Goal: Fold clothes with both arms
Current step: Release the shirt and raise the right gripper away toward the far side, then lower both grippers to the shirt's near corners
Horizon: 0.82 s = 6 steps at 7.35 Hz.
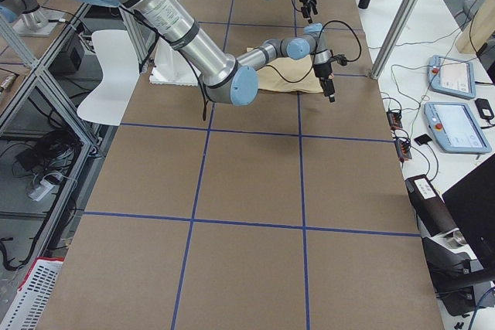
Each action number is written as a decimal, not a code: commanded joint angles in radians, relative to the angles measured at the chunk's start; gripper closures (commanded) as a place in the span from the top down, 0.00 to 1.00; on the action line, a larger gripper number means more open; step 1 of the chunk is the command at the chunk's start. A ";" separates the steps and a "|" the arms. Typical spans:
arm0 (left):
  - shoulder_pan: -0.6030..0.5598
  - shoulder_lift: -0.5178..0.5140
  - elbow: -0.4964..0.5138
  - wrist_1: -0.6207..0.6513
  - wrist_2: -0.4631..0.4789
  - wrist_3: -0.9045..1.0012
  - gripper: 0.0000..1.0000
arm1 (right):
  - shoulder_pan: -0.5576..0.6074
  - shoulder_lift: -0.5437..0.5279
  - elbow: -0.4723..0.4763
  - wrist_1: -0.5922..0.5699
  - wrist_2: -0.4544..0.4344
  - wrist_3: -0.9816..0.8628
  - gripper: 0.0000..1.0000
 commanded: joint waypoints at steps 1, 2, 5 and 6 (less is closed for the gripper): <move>0.003 0.003 -0.049 0.004 -0.054 -0.118 1.00 | -0.013 -0.144 0.327 0.002 0.144 0.035 1.00; 0.044 0.044 -0.128 0.007 -0.049 -0.195 1.00 | -0.055 -0.222 0.465 0.002 0.148 0.088 1.00; 0.254 0.159 -0.349 0.014 0.049 -0.460 1.00 | -0.220 -0.440 0.810 0.002 0.111 0.373 1.00; 0.345 0.166 -0.356 0.032 0.143 -0.529 1.00 | -0.280 -0.465 0.839 0.003 0.059 0.456 1.00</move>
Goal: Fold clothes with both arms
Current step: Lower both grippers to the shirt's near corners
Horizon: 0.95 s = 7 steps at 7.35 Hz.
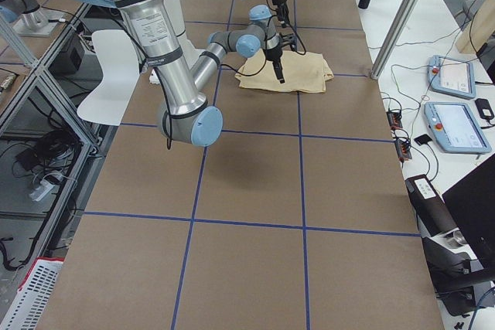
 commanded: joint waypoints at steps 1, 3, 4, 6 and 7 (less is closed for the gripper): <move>0.155 0.018 -0.040 0.040 0.120 -0.168 1.00 | -0.137 -0.055 0.075 0.004 -0.112 0.199 1.00; 0.250 0.009 -0.075 0.176 0.193 -0.264 1.00 | -0.191 -0.101 0.078 0.087 -0.157 0.242 1.00; 0.262 0.009 -0.091 0.224 0.195 -0.302 1.00 | -0.191 -0.103 0.075 0.090 -0.160 0.241 1.00; 0.273 0.001 -0.080 0.244 0.194 -0.308 0.64 | -0.199 -0.101 0.070 0.090 -0.160 0.241 1.00; 0.279 -0.005 -0.074 0.244 0.192 -0.309 0.57 | -0.200 -0.101 0.070 0.090 -0.160 0.241 1.00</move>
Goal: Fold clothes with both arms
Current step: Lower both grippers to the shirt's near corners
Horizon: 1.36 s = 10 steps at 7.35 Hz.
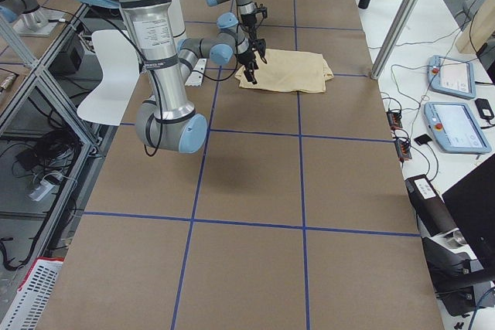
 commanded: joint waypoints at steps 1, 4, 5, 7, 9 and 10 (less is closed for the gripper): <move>0.013 -0.011 0.006 0.006 -0.002 -0.004 0.57 | -0.005 0.000 -0.003 0.001 -0.001 0.000 1.00; 0.038 -0.013 0.009 0.006 -0.004 -0.004 0.57 | -0.009 0.001 -0.004 0.001 -0.001 0.000 1.00; 0.043 -0.013 0.009 0.006 -0.004 -0.004 0.57 | -0.010 0.001 -0.004 0.001 -0.001 0.000 1.00; 0.047 -0.013 0.015 0.006 -0.006 -0.004 0.57 | -0.013 0.001 -0.004 0.001 -0.005 0.000 1.00; 0.047 -0.014 0.032 0.006 -0.009 -0.004 0.57 | -0.016 0.001 -0.004 0.001 -0.007 0.000 1.00; 0.047 -0.017 0.032 0.006 -0.009 -0.004 0.54 | -0.016 0.001 -0.004 0.001 -0.007 0.000 1.00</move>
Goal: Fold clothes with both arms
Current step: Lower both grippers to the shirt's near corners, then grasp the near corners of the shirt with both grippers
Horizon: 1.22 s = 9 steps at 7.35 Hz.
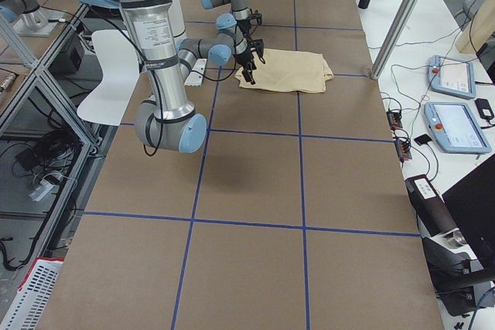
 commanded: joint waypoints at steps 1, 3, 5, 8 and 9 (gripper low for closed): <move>0.000 -0.004 0.004 0.000 -0.001 -0.002 0.39 | -0.003 0.002 0.000 0.000 0.000 0.000 1.00; 0.006 -0.006 -0.003 -0.002 0.000 -0.052 0.00 | -0.010 0.006 -0.008 0.000 -0.002 0.002 1.00; 0.006 -0.013 -0.012 -0.002 0.000 -0.052 0.00 | -0.024 0.031 -0.047 0.006 -0.026 0.070 1.00; 0.006 -0.013 -0.012 -0.002 0.003 -0.052 0.00 | -0.062 0.100 -0.109 0.003 -0.053 0.323 0.95; 0.008 -0.013 -0.012 -0.002 0.003 -0.054 0.00 | -0.081 0.103 -0.109 0.003 -0.054 0.384 0.91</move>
